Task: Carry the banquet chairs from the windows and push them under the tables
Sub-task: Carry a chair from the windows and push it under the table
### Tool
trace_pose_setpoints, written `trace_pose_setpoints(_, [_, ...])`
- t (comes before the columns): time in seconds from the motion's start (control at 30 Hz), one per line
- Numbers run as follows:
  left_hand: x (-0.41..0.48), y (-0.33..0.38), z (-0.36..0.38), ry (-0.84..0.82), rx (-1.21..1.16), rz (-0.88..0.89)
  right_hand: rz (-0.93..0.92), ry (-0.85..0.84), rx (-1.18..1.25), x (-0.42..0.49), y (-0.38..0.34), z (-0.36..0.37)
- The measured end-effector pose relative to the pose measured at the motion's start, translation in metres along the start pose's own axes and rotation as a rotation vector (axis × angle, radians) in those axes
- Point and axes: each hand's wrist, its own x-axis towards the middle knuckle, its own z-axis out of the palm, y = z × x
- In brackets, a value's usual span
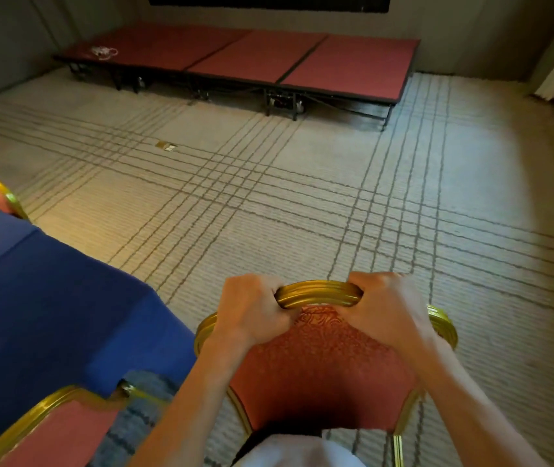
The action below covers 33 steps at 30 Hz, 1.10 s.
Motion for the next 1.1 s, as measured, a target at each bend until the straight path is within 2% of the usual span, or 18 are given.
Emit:
trace_pose_setpoints(0.1, [0.060,-0.041,0.007,0.025,0.007,-0.030,-0.007,-0.054,-0.008,0.073,-0.010,-0.001])
trace_pose_setpoints(0.23, [0.123,-0.087,0.000,0.023,-0.006,-0.067,-0.045,-0.018,-0.028,0.161,-0.024,0.001])
trace_pose_setpoints(0.5, [0.229,-0.192,0.006,0.042,0.006,-0.184,-0.263,0.107,0.049,0.336,-0.049,0.045])
trace_pose_setpoints(0.67, [0.296,-0.273,0.029,0.064,0.036,-0.216,-0.401,0.124,0.133,0.449,-0.062,0.096])
trace_pose_setpoints(0.83, [0.370,-0.350,0.043,0.059,0.146,-0.330,-0.503,0.075,0.267,0.585,-0.084,0.144])
trace_pose_setpoints(1.1, [0.433,-0.444,0.030,0.130,0.216,-0.444,-0.670,-0.008,0.327,0.729,-0.149,0.188])
